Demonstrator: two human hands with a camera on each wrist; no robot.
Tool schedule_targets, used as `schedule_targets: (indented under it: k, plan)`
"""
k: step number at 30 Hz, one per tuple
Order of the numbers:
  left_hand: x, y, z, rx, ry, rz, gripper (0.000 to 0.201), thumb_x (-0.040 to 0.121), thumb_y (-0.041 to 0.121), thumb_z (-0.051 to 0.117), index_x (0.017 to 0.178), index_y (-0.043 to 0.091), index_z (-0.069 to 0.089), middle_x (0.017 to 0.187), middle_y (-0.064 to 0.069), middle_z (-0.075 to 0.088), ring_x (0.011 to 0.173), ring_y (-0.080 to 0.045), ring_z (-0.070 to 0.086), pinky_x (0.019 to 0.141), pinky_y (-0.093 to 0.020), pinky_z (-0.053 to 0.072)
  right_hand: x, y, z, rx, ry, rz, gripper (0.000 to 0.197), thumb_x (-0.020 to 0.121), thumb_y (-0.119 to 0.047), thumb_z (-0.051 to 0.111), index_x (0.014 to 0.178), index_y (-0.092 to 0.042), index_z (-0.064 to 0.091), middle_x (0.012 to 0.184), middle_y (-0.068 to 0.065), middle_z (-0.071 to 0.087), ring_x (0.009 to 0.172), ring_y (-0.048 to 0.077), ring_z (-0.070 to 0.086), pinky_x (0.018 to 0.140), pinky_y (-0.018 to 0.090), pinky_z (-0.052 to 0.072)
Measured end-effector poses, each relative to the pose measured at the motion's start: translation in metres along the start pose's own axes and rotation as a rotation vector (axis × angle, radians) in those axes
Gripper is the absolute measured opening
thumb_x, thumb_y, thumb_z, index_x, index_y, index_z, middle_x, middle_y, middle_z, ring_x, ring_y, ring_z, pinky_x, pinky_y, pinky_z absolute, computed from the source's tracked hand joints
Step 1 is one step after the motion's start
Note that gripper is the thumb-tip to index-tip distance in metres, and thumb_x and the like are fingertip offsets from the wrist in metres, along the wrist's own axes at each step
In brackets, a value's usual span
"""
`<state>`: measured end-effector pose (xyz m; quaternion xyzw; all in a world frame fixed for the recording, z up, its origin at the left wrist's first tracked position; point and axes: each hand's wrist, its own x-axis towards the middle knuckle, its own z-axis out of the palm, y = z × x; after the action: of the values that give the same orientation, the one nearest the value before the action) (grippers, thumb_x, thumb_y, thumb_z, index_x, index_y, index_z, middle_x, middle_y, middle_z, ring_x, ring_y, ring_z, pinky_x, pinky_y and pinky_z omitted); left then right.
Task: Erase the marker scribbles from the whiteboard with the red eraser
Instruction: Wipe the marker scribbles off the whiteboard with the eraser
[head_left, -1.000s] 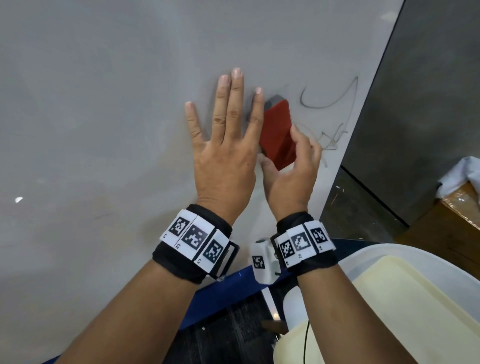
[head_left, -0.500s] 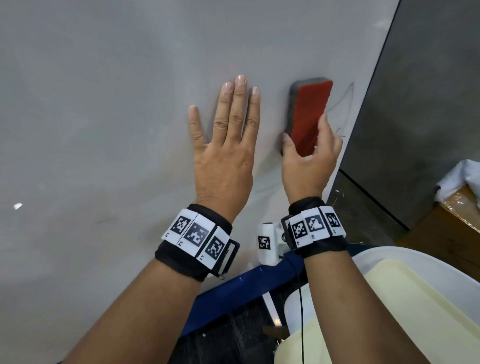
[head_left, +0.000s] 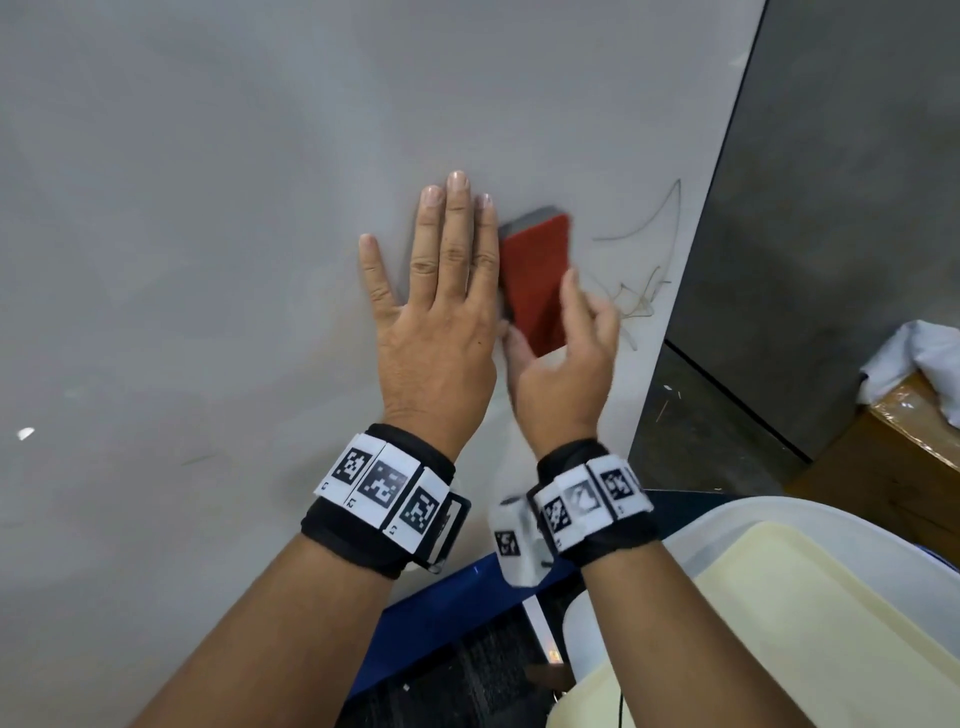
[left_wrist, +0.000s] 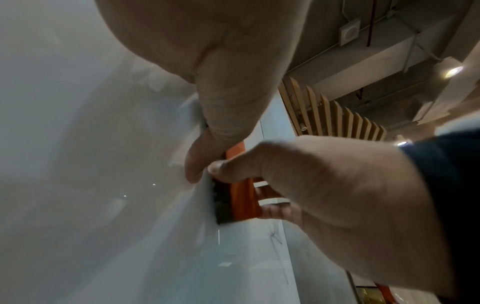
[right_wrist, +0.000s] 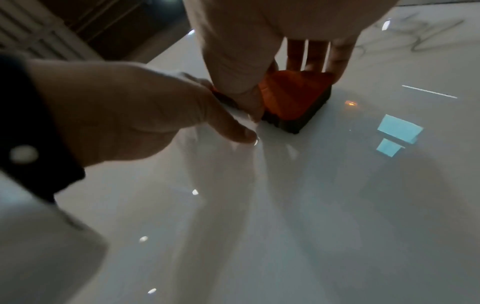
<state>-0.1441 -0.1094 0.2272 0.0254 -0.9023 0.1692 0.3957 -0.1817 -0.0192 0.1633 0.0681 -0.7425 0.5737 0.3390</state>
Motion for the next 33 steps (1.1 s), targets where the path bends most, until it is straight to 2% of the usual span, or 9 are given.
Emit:
schedule_targets:
  k: [3,6,8,11,16,20,25,30,33]
  plan:
    - [0.0,0.0,0.0,-0.003,-0.003,0.004,0.099,0.082,0.016,0.068,0.157,0.009,0.004,0.165,-0.012,0.004,0.152,-0.028,0.005,0.115,-0.063,0.002,0.005,0.009,-0.004,-0.066,-0.032,-0.031,0.074,0.078,-0.022,0.081,0.143,-0.01,0.048,0.126,0.009,0.049,0.117,0.02,0.05,0.098,0.026,0.047]
    - [0.0,-0.001,0.0,-0.018,-0.016,-0.001,0.105,0.079,0.011,0.072,0.157,0.01,0.002,0.165,-0.013,0.002,0.152,-0.029,0.003,0.115,-0.063,0.001,0.039,0.012,-0.017,-0.01,0.093,0.199,0.074,0.081,-0.03,0.079,0.144,-0.008,0.047,0.131,0.005,0.047,0.113,0.017,0.054,0.099,0.03,0.047]
    - [-0.001,0.001,-0.001,-0.023,-0.018,0.008,0.095,0.084,0.007,0.063,0.157,0.011,0.003,0.164,-0.015,0.002,0.152,-0.031,0.003,0.115,-0.065,0.002,0.043,0.01,-0.017,0.011,0.106,0.254,0.077,0.082,-0.034,0.077,0.146,-0.008,0.044,0.13,0.001,0.045,0.113,0.015,0.054,0.097,0.02,0.046]
    - [0.004,0.006,-0.008,-0.031,-0.016,0.064,0.07,0.091,0.001,0.024,0.157,0.011,0.004,0.164,-0.017,0.004,0.152,-0.032,0.004,0.113,-0.067,0.004,0.023,0.007,-0.013,-0.028,0.037,0.153,0.083,0.08,-0.038,0.079,0.148,-0.013,0.04,0.131,0.0,0.047,0.117,0.015,0.054,0.097,0.027,0.05]
    - [0.012,0.008,-0.009,-0.053,-0.047,0.098,0.07,0.093,0.01,0.028,0.158,0.013,0.001,0.164,-0.017,-0.001,0.152,-0.031,0.0,0.113,-0.064,-0.004,0.022,0.006,-0.018,-0.052,0.019,0.061,0.095,0.081,-0.037,0.078,0.155,-0.034,0.019,0.117,-0.012,0.045,0.103,-0.004,0.05,0.085,0.013,0.048]
    - [0.013,0.008,-0.012,-0.061,-0.07,0.1,0.073,0.091,0.01,0.027,0.158,0.014,0.0,0.164,-0.016,-0.003,0.152,-0.031,-0.001,0.113,-0.066,-0.002,0.016,0.004,-0.011,-0.069,0.007,-0.003,0.086,0.083,-0.035,0.075,0.153,-0.038,0.025,0.118,-0.002,0.047,0.103,0.016,0.055,0.082,0.036,0.056]
    - [0.012,0.006,-0.012,-0.066,-0.051,0.111,0.08,0.084,-0.001,0.032,0.158,0.016,0.004,0.165,-0.014,0.0,0.152,-0.03,0.001,0.114,-0.065,-0.002,0.019,0.02,-0.016,-0.159,-0.017,-0.203,0.078,0.083,-0.02,0.074,0.15,-0.03,0.036,0.123,0.008,0.048,0.111,0.025,0.049,0.091,0.039,0.052]
    - [0.012,0.005,-0.012,-0.054,-0.07,0.114,0.083,0.083,-0.003,0.034,0.158,0.015,0.004,0.165,-0.013,-0.001,0.152,-0.03,0.0,0.114,-0.065,-0.003,0.039,0.027,-0.018,0.021,0.092,0.184,0.08,0.087,-0.021,0.071,0.154,-0.033,0.028,0.12,-0.007,0.038,0.115,0.017,0.052,0.097,0.024,0.047]
    - [0.012,0.005,-0.014,-0.041,-0.066,0.105,0.077,0.084,-0.002,0.018,0.158,0.014,0.005,0.165,-0.014,0.002,0.152,-0.03,0.002,0.114,-0.065,0.001,0.024,0.018,-0.014,-0.046,0.066,0.025,0.082,0.082,-0.011,0.073,0.15,-0.035,0.035,0.127,-0.001,0.045,0.12,0.022,0.048,0.101,0.031,0.044]
